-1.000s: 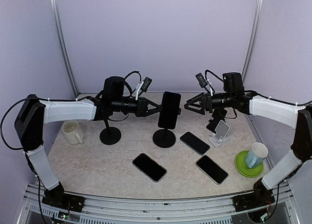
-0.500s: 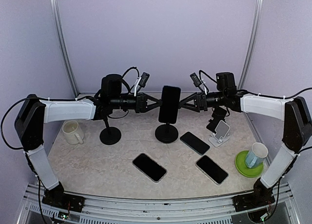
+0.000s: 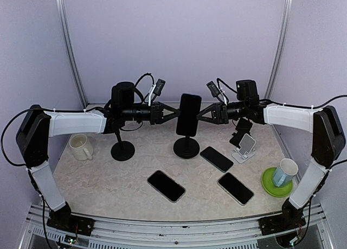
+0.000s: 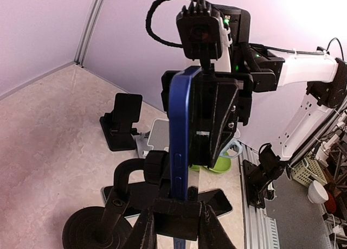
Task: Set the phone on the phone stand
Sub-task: Pass from the left arm to the right, then place the phone stand with the phone at the corner of the board.
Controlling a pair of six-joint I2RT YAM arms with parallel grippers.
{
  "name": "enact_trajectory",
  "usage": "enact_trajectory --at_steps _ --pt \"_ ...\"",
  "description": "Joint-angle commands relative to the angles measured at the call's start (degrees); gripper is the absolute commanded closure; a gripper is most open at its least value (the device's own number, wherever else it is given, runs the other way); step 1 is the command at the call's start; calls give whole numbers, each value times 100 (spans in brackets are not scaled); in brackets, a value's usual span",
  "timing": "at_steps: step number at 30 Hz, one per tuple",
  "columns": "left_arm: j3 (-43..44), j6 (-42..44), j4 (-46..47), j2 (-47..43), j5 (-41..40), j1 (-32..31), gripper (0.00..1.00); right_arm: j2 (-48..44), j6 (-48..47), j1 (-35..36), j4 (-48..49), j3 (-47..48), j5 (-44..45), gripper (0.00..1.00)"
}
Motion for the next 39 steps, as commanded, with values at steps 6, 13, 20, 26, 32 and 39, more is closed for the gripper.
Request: enact_trajectory --at_steps 6,13,20,26,32,39 --pt "78 -62 857 -64 90 32 88 102 -4 83 3 257 -448 99" --pt "-80 -104 904 -165 50 34 41 183 -84 83 -152 470 -450 100" --pt "-483 -131 943 -585 -232 36 3 434 -526 59 -765 1023 -270 100" --pt "-849 -119 824 -1032 -696 42 1 599 -395 -74 -603 1304 -303 100" --pt "-1202 -152 646 -1500 -1260 54 1 918 -594 -308 -951 1996 -223 100" --pt "-1770 -425 720 -2037 -1472 -2 1 1502 -610 -684 -1139 2878 -347 100"
